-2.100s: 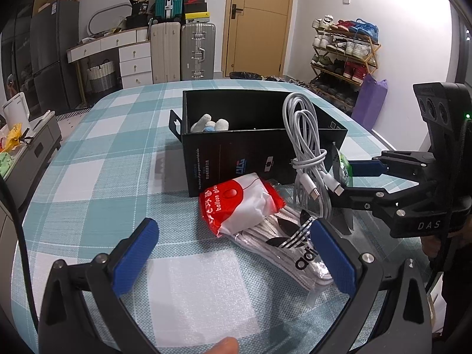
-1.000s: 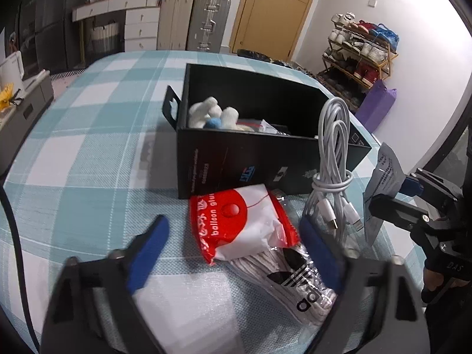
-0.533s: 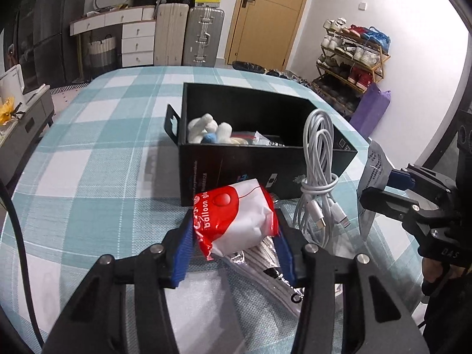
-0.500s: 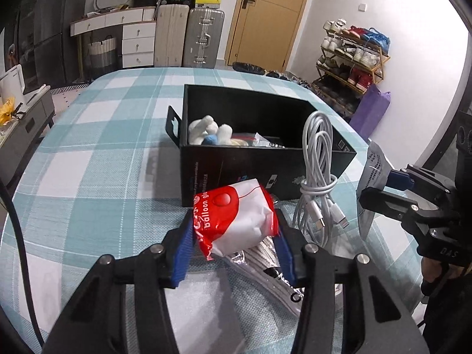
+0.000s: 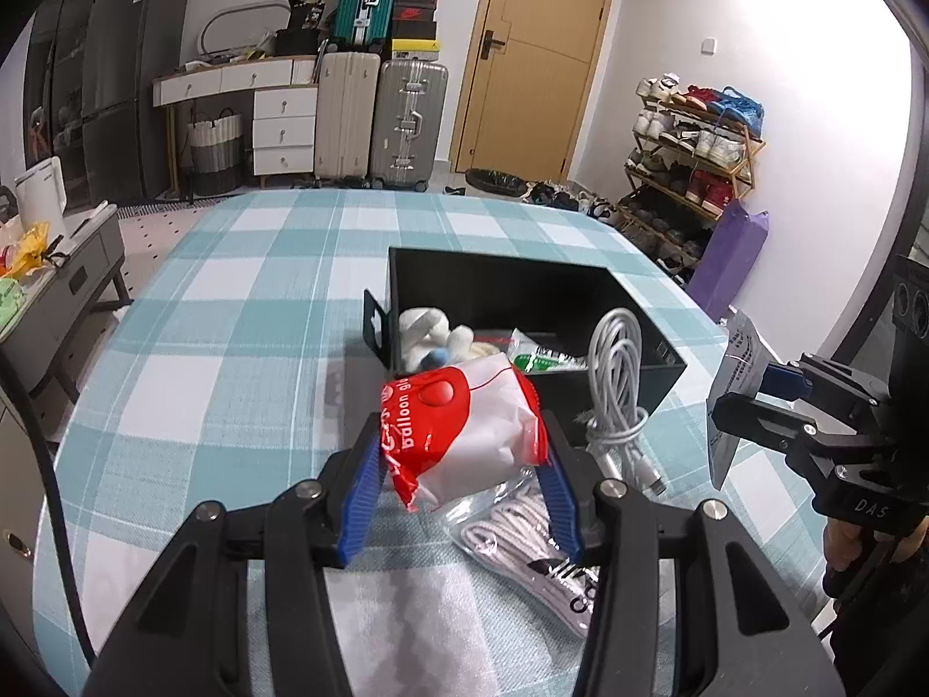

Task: Organize soft objects
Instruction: 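Carry the red packet and green packet over the black box and lower them inside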

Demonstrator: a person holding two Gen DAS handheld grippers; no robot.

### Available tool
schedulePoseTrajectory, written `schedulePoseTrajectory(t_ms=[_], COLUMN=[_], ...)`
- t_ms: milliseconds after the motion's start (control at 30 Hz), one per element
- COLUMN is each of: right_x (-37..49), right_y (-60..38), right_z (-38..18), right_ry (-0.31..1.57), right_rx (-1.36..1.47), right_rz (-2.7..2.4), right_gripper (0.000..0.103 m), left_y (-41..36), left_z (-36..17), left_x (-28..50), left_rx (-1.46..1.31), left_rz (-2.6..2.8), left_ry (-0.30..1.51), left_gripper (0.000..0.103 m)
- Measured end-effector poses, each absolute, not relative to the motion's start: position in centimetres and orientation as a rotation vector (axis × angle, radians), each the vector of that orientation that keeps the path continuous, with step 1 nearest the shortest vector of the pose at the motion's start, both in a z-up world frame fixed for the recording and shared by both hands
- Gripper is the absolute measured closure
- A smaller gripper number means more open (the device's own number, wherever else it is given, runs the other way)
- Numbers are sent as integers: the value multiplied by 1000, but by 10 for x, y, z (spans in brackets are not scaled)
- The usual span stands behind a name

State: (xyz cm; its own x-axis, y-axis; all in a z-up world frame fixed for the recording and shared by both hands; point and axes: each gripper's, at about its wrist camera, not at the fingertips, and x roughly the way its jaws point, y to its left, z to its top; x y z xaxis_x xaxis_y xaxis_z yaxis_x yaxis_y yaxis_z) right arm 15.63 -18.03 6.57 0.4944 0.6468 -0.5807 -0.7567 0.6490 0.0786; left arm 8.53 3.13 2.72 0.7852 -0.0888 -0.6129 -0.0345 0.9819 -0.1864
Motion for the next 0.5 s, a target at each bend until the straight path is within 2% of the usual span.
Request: schedulePoseTrajectory(t_ms=[500], right_x=[168], right_y=[-185], right_z=[85], right_ry=[546], right_rx=[-130], right_rz=[814], right_gripper=[59], left_y=[35], left_z=[52], left_x=[98], left_rx=[-172], left_rz=[-39], left_ry=[611], left_gripper=[55])
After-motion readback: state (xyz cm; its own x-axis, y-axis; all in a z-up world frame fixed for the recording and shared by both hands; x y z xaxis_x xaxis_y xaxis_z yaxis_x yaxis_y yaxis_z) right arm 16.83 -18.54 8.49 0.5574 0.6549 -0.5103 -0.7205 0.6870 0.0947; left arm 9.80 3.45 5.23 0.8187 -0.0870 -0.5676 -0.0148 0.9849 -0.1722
